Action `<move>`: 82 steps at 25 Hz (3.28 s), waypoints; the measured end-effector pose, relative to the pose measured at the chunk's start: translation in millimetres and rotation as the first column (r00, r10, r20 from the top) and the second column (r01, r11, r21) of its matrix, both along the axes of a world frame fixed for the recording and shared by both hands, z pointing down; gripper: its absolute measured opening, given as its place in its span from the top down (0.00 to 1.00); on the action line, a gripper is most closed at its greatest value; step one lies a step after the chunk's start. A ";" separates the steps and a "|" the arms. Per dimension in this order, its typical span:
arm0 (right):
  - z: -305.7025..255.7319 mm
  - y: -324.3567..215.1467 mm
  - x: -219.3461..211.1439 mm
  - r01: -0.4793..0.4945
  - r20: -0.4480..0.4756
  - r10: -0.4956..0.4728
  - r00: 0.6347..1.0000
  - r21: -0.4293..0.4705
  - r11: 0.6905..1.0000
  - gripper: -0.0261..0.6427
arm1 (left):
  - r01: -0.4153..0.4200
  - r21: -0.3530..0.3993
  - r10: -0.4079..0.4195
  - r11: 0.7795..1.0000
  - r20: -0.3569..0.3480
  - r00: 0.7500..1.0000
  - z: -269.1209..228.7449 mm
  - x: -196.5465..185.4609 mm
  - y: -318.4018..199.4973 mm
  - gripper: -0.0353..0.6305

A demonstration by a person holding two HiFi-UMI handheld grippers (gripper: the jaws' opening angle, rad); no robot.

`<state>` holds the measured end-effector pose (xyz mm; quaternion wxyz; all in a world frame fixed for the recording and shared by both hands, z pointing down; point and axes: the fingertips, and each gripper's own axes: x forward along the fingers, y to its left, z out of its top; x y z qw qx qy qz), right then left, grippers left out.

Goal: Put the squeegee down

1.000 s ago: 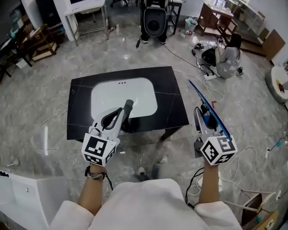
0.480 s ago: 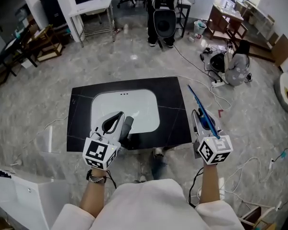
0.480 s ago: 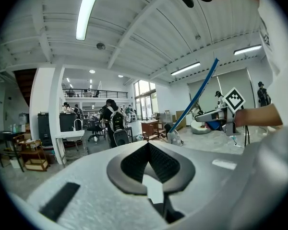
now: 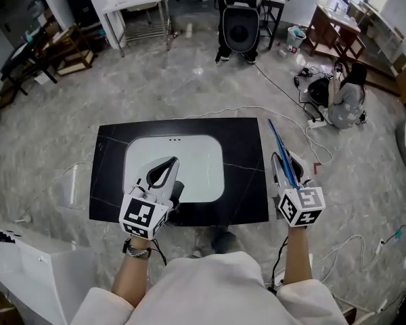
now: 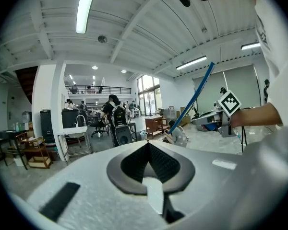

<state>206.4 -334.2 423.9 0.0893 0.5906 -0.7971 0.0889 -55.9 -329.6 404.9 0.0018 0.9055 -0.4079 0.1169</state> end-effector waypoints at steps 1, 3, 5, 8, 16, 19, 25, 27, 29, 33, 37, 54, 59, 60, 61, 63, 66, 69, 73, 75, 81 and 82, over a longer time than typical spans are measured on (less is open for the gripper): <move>4.3 -8.8 1.0 0.008 -0.001 -0.008 1.000 -0.007 1.000 0.81 | 0.005 -0.004 -0.005 1.000 0.002 1.000 1.8 1.6 -6.0 0.95; 13.3 -25.2 3.0 0.023 0.000 -0.023 1.000 -0.023 0.999 0.81 | 0.016 -0.011 -0.016 1.000 0.006 1.000 5.4 4.6 -17.3 0.95; 22.3 -38.7 5.0 0.036 0.003 -0.036 0.999 -0.038 0.999 0.81 | 0.028 -0.021 -0.027 0.999 0.009 1.000 9.6 7.6 -26.3 0.95; 36.7 -57.7 6.1 0.063 -0.001 -0.063 0.998 -0.059 0.996 0.81 | 0.048 -0.037 -0.048 0.998 0.016 0.999 17.2 10.9 -38.0 0.95; 83.0 -105.9 2.6 0.137 -0.040 -0.143 0.989 -0.120 0.983 0.81 | 0.113 -0.072 -0.112 0.991 0.027 0.993 41.5 16.8 -66.2 0.95; 103.1 -119.1 6.4 0.153 -0.093 -0.167 0.982 -0.143 0.978 0.81 | 0.136 -0.086 -0.134 0.987 0.029 0.991 49.9 22.6 -72.7 0.95; 147.4 -138.7 14.6 0.156 -0.215 -0.196 0.957 -0.192 0.969 0.81 | 0.172 -0.100 -0.169 0.980 0.040 0.985 62.0 32.3 -82.5 0.95; 163.7 -144.3 13.8 0.163 -0.271 -0.217 0.938 -0.208 0.964 0.81 | 0.185 -0.105 -0.181 0.977 0.041 0.983 64.7 32.6 -83.9 0.95; 180.0 -150.1 13.0 0.169 -0.313 -0.236 0.920 -0.228 0.959 0.81 | 0.193 -0.111 -0.190 0.975 0.043 0.981 67.4 33.0 -84.2 0.95; 210.0 -159.5 12.7 0.170 -0.428 -0.272 0.862 -0.263 0.950 0.81 | 0.206 -0.130 -0.200 0.970 0.056 0.978 77.5 31.0 -81.8 0.95; 222.3 -167.8 9.9 0.192 -0.511 -0.310 0.802 -0.271 0.943 0.81 | 0.216 -0.140 -0.209 0.966 0.065 0.976 82.3 35.0 -81.1 0.95; 277.9 -163.0 3.7 0.226 -0.653 -0.414 0.634 -0.356 0.907 0.81 | 0.188 -0.195 -0.182 0.963 0.049 0.982 100.8 54.8 -71.2 0.95; 294.8 -158.5 5.5 0.225 -0.680 -0.455 0.576 -0.403 0.887 0.81 | 0.176 -0.205 -0.166 0.963 0.063 0.984 106.3 58.2 -68.4 0.95; 297.5 -157.9 5.2 0.226 -0.682 -0.463 0.566 -0.411 0.883 0.81 | 0.177 -0.205 -0.167 0.963 0.065 0.984 106.9 57.1 -68.2 0.95; 299.6 -157.3 4.8 0.228 -0.684 -0.471 0.557 -0.420 0.879 0.81 | 0.177 -0.203 -0.167 0.963 0.064 0.984 106.2 56.4 -68.8 0.95; 302.0 -155.8 3.1 0.235 -0.691 -0.488 0.533 -0.433 0.870 0.81 | 0.177 -0.201 -0.168 0.964 0.061 0.984 103.1 55.6 -70.8 0.95; 302.8 -154.9 -0.3 0.253 -0.727 -0.506 0.464 -0.439 0.862 0.80 | 0.179 -0.203 -0.169 0.963 0.063 0.984 102.5 53.6 -72.0 0.95; 305.0 -155.1 -3.0 0.267 -0.753 -0.520 0.404 -0.447 0.854 0.80 | 0.178 -0.207 -0.169 0.962 0.061 0.984 105.5 53.7 -72.9 0.95; 303.7 -154.8 -4.8 0.288 -0.733 -0.540 0.413 -0.458 0.841 0.79 | 0.176 -0.206 -0.168 0.963 0.055 0.984 106.3 53.8 -74.4 0.95; 301.8 -155.3 -5.3 0.300 -0.735 -0.549 0.398 -0.462 0.835 0.78 | 0.182 -0.219 -0.173 0.959 0.056 0.983 108.3 52.0 -74.7 0.95; 302.1 -153.4 -5.4 0.310 -0.702 -0.564 0.435 -0.471 0.826 0.74 | 0.203 -0.237 -0.196 0.950 0.055 0.979 119.1 44.7 -73.0 0.95; 302.0 -153.2 -5.5 0.312 -0.695 -0.565 0.444 -0.472 0.825 0.74 | 0.204 -0.238 -0.198 0.949 0.051 0.979 119.6 44.6 -72.9 0.95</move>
